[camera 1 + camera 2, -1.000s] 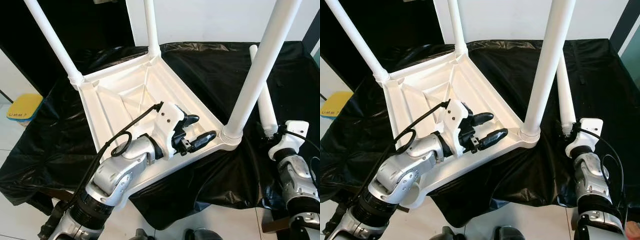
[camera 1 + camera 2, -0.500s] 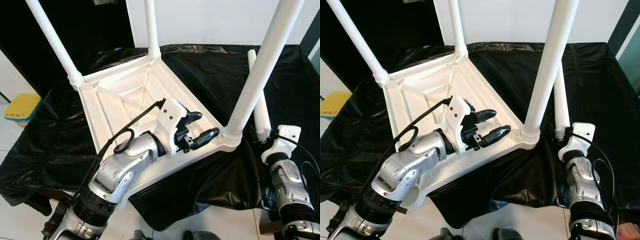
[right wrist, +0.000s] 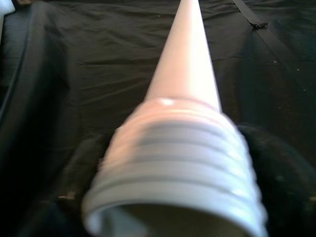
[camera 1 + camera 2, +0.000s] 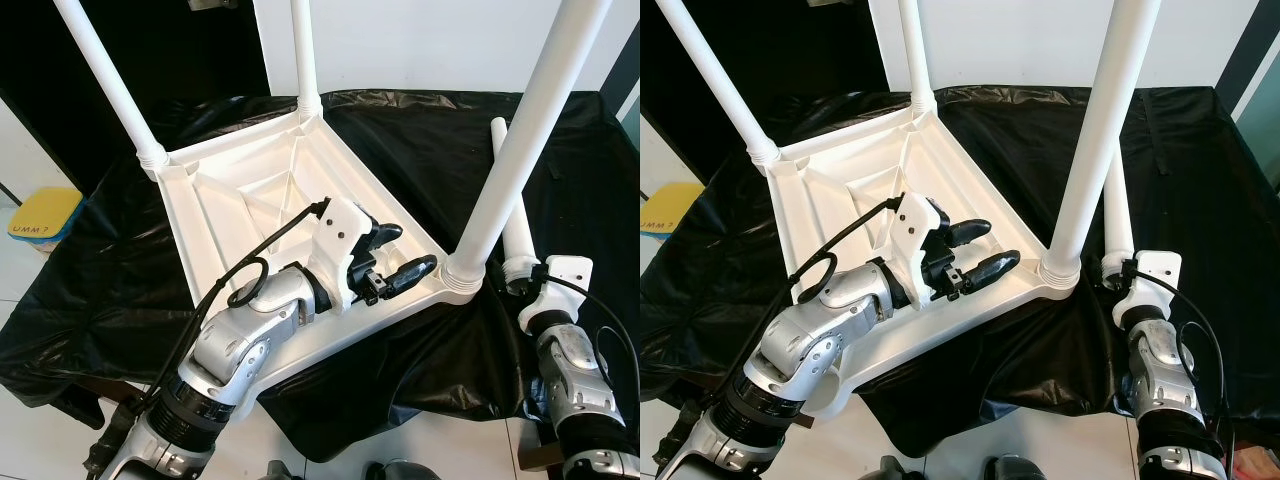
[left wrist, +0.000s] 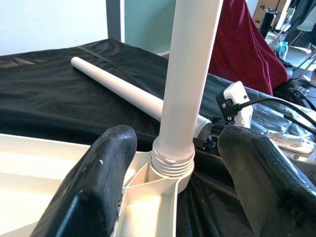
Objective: Building children table
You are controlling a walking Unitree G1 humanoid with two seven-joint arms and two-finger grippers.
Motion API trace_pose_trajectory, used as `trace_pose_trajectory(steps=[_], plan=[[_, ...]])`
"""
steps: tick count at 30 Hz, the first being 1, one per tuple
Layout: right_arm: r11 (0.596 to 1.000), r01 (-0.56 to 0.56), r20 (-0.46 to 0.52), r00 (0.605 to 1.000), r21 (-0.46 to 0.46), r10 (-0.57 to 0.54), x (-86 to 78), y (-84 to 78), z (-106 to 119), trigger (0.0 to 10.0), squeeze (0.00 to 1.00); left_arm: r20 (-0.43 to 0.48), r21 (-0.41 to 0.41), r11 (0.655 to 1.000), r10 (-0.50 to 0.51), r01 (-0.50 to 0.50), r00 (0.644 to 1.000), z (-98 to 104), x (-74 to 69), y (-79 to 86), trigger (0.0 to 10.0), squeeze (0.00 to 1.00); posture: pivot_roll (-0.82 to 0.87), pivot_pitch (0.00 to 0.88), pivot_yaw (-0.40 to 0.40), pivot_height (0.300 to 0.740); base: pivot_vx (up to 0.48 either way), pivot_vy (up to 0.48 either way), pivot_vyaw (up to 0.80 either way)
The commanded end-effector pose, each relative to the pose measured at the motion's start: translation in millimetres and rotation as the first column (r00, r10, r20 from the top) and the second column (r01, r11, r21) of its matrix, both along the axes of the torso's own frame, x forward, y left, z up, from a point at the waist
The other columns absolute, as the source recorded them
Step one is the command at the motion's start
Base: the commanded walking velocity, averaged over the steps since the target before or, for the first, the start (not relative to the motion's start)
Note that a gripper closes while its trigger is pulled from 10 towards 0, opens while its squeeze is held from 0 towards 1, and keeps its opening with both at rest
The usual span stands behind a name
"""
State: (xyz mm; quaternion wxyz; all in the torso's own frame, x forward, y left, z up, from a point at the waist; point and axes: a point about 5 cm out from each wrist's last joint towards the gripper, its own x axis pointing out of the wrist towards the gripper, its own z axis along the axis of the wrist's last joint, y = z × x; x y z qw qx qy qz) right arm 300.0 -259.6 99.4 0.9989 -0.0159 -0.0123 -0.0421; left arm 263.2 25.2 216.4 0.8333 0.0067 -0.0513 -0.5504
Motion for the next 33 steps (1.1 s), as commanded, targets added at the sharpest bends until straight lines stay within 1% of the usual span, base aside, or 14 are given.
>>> trace_pose_trajectory(steps=[1,12,13,16,17,20,22,23,25,26,28,29,30,33], plan=[[0.999,0.003,-0.098,0.995,0.037,0.001,-7.9,5.3,-22.4,0.0,0.0,0.017,0.002,0.997,-0.077,0.077,0.997,2.1,-2.0,0.8,10.0,0.0,-0.18,0.09,0.029,0.74,0.0,0.0,0.0],[0.996,0.04,-0.019,0.999,0.082,-0.039,-2.8,6.1,-9.6,0.0,0.0,0.029,-0.006,0.999,-0.046,0.046,0.999,4.8,1.2,1.0,10.0,0.0,-0.18,0.095,0.032,0.74,0.0,0.0,0.0],[0.996,0.055,0.041,0.997,0.068,-0.058,-0.5,4.4,1.9,10.0,0.0,0.046,-0.007,1.0,-0.019,0.019,0.999,6.4,3.1,1.7,10.0,0.0,-0.18,0.094,0.033,0.74,0.0,0.0,0.0],[0.996,0.055,0.041,0.997,0.068,-0.058,-0.5,4.4,1.9,10.0,0.0,0.046,-0.007,1.0,-0.019,0.019,0.999,6.4,3.1,1.7,10.0,0.0,-0.18,0.094,0.033,0.74,0.0,0.0,0.0],[0.996,0.066,0.117,0.991,0.053,-0.072,3.8,3.5,19.7,10.0,0.0,0.052,-0.013,1.0,0.007,-0.007,0.999,8.2,5.9,3.0,10.0,0.0,-0.18,0.093,0.033,0.74,0.0,0.0,0.0],[0.997,0.07,0.182,0.98,0.035,-0.075,7.8,4.1,37.1,10.0,0.0,0.043,-0.018,0.999,0.031,-0.03,0.999,9.6,9.1,4.4,10.0,0.0,-0.18,0.092,0.033,0.74,0.0,0.0,0.0],[0.999,0.038,0.304,0.952,0.008,-0.039,15.0,12.1,73.4,10.0,0.0,0.027,-0.028,0.995,0.097,-0.096,0.995,13.4,19.6,9.1,10.0,0.0,-0.18,0.087,0.032,0.74,0.0,0.0,0.0],[0.999,0.038,0.304,0.952,0.008,-0.039,15.0,12.1,73.4,10.0,0.0,0.027,-0.028,0.995,0.097,-0.096,0.995,13.4,19.6,9.1,10.0,0.0,-0.18,0.087,0.032,0.74,0.0,0.0,0.0],[1.0,0.007,0.398,0.917,-0.023,0.003,18.2,20.3,102.6,10.0,0.0,0.026,-0.069,0.988,0.141,-0.139,0.99,21.5,28.0,16.0,10.0,0.0,-0.17,0.085,0.033,0.74,0.0,0.0,0.0],[1.0,0.007,0.398,0.917,-0.023,0.003,18.2,20.3,102.6,10.0,0.0,0.026,-0.069,0.988,0.141,-0.139,0.99,21.5,28.0,16.0,10.0,0.0,-0.17,0.085,0.033,0.74,0.0,0.0,0.0],[0.998,-0.03,0.516,0.855,-0.049,0.051,19.9,28.9,140.7,10.0,0.0,0.053,-0.142,0.974,0.186,-0.177,0.981,36.6,36.3,28.2,10.0,0.0,-0.17,0.08,0.036,0.74,0.0,0.0,0.0],[0.998,-0.03,0.516,0.855,-0.049,0.051,19.9,28.9,140.7,10.0,0.0,0.053,-0.142,0.974,0.186,-0.177,0.981,36.6,36.3,28.2,10.0,0.0,-0.17,0.08,0.036,0.74,0.0,0.0,0.0],[0.998,-0.04,0.555,0.829,-0.056,0.065,19.7,31.6,153.6,10.0,0.0,0.058,-0.167,0.968,0.199,-0.187,0.978,41.8,38.8,32.4,10.0,0.0,-0.17,0.08,0.037,0.74,0.0,0.0,0.0],[0.993,-0.068,0.677,0.726,-0.099,0.117,15.9,42.8,197.1,10.0,0.0,0.081,-0.246,0.951,0.21,-0.185,0.974,60.1,44.0,45.1,10.0,0.0,-0.17,0.075,0.045,0.74,0.0,0.0,0.0]])
